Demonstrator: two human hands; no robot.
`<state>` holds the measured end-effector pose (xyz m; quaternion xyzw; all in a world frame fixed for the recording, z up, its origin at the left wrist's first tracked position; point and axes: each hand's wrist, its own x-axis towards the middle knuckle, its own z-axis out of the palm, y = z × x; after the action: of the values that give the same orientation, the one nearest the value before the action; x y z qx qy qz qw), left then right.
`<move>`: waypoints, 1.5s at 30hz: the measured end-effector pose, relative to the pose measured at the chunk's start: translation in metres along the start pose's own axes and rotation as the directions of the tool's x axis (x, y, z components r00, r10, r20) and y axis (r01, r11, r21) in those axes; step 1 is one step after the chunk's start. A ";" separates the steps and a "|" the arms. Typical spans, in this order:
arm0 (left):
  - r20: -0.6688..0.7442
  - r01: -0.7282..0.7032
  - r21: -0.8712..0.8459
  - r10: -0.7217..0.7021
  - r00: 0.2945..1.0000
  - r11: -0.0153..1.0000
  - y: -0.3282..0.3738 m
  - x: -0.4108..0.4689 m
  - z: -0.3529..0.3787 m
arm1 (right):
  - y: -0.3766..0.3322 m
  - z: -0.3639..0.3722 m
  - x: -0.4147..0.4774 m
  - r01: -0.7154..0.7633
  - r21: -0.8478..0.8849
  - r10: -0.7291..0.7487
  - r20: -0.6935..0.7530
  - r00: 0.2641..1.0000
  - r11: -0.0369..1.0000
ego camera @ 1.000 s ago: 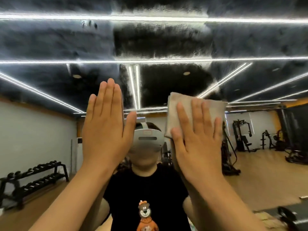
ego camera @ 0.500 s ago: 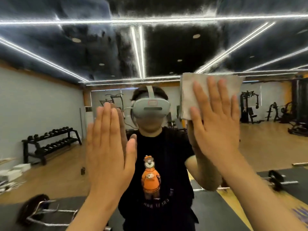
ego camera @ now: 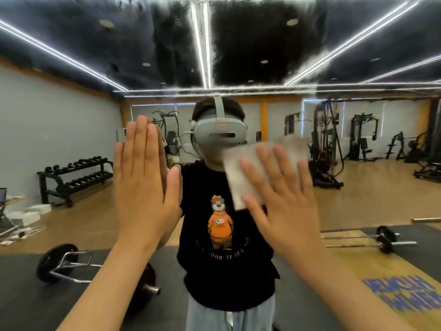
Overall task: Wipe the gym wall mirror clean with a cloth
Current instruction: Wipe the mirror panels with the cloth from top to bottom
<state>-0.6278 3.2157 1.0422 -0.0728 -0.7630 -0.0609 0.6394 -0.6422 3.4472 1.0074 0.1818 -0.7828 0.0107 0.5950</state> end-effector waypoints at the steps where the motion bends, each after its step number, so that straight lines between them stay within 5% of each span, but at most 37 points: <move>1: -0.001 0.002 0.006 -0.002 1.000 1.000 0.000 0.000 0.000 | 0.013 -0.005 0.014 -0.057 -0.002 0.057 -0.016 0.998 0.998; 7: -0.020 0.003 0.008 -0.003 1.000 1.000 0.000 0.001 0.002 | 0.023 -0.016 0.059 -0.251 0.061 0.257 -0.126 0.958 0.966; 14: -0.009 -0.006 0.013 0.007 1.000 1.000 0.000 0.000 -0.001 | -0.021 0.035 -0.104 -0.029 0.015 0.029 0.017 0.999 0.999; 18: -0.015 -0.023 0.011 0.023 1.000 1.000 -0.002 -0.002 -0.001 | -0.018 0.042 -0.175 -0.053 -0.006 0.054 0.106 0.993 0.999; 24: -0.006 -0.043 -0.043 0.043 0.999 0.998 -0.005 -0.004 -0.003 | -0.011 0.011 -0.053 -0.248 -0.017 0.248 0.000 0.969 0.969; 30: -0.029 -0.074 -0.068 0.072 0.997 0.995 -0.006 -0.005 -0.002 | -0.029 -0.005 0.059 -0.245 -0.061 0.239 -0.102 0.966 0.967; 37: -0.021 -0.103 -0.032 0.102 0.995 0.994 -0.003 -0.007 -0.004 | -0.058 0.013 -0.013 -0.128 -0.052 0.128 0.003 0.992 0.990; 45: 0.007 -0.171 -0.039 0.172 0.985 0.984 0.022 -0.144 0.015 | -0.068 0.044 -0.112 -0.128 -0.037 0.126 -0.043 0.991 0.991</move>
<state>-0.6133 3.2352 0.8976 -0.1508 -0.7559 -0.0199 0.6368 -0.6369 3.4036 0.8760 0.1193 -0.7808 0.0366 0.6122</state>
